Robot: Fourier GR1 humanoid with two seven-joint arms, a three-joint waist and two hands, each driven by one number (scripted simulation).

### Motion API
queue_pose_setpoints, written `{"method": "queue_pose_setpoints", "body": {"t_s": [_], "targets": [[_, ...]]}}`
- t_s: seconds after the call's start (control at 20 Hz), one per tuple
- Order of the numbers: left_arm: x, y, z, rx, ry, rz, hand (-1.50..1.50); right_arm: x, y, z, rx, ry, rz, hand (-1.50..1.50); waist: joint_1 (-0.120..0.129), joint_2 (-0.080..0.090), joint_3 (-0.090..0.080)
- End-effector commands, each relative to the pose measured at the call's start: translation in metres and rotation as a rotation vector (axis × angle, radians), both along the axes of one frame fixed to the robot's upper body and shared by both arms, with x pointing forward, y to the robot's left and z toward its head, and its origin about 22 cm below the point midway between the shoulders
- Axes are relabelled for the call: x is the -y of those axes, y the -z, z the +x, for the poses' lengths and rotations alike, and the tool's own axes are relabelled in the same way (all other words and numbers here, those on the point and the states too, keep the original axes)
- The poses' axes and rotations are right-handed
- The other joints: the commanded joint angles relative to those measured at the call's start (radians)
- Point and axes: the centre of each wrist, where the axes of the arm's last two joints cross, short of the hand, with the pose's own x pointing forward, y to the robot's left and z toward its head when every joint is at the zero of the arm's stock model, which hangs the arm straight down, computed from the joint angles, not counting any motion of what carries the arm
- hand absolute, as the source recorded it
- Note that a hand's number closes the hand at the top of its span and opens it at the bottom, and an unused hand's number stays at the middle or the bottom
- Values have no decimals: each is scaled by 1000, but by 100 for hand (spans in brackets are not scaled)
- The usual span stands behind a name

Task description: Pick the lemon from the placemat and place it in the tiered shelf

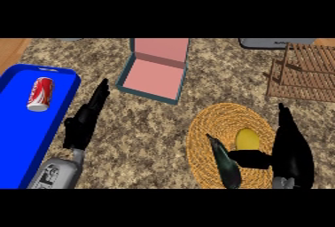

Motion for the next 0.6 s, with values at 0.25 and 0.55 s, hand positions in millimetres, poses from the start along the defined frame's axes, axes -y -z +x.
{"method": "queue_pose_setpoints", "body": {"t_s": [0.25, 0.55], "targets": [[-6, 11, -3, -4, -15, 0, 0, -10, 9, 13, -185, 151, 8, -150, -2, 2, 1], [16, -9, 10, 7, -17, -10, 0, -18, 18, 21, -206, 153, -10, -150, -4, 1, 2]]}}
